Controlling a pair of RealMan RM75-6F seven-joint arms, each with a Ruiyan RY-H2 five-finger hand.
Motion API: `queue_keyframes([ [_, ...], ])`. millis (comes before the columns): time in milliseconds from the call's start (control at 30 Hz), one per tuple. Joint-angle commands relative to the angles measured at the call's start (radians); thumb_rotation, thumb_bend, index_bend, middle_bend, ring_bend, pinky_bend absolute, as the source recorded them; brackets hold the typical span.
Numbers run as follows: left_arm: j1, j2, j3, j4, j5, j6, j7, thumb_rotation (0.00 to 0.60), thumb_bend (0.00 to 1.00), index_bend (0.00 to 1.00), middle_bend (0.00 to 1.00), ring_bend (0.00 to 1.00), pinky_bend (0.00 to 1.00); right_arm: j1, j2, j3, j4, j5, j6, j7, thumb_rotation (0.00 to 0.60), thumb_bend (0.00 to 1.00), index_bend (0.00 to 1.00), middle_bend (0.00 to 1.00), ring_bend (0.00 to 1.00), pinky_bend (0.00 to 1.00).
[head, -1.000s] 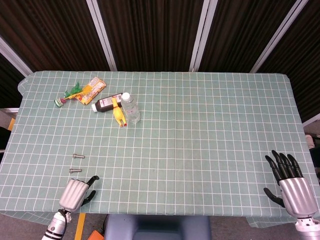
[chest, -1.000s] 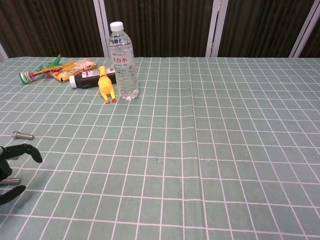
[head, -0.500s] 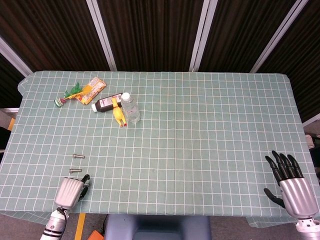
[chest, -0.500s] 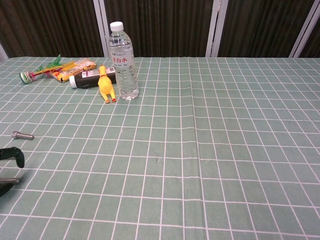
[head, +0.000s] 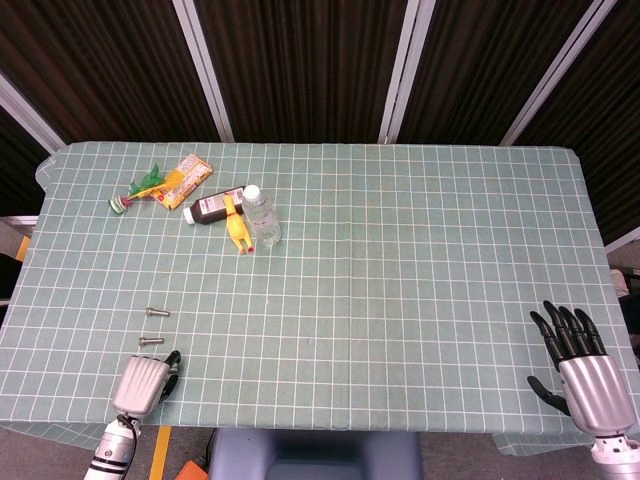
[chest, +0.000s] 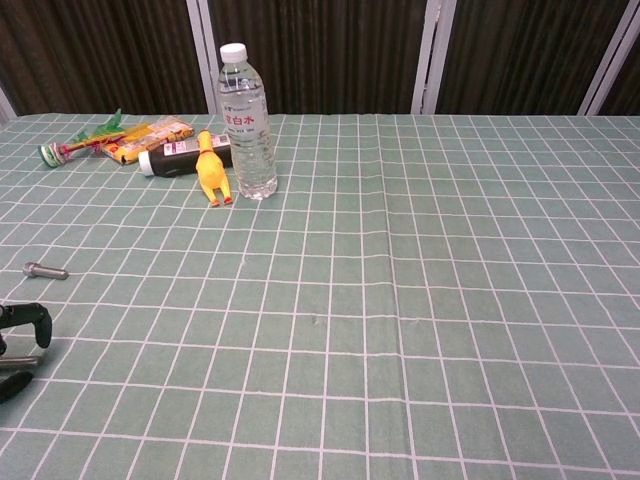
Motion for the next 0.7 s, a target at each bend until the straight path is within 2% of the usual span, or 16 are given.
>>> queue_keyframes([
  [33,-0.001,-0.002,-0.001,0.002,-0.006,-0.005,0.007,0.600,0.35,0.48,1.00,1.00,1.00,-0.001,0.001,0.000,0.000,-0.001,0.003,0.001,0.600,0.28,0.00,0.00,0.00,0.00],
  [700,-0.005,-0.004,-0.001,0.000,-0.020,-0.009,0.012,0.600,0.39,0.55,1.00,1.00,1.00,0.001,-0.004,0.001,-0.001,0.002,-0.005,-0.009,0.600,0.28,0.00,0.00,0.00,0.00],
])
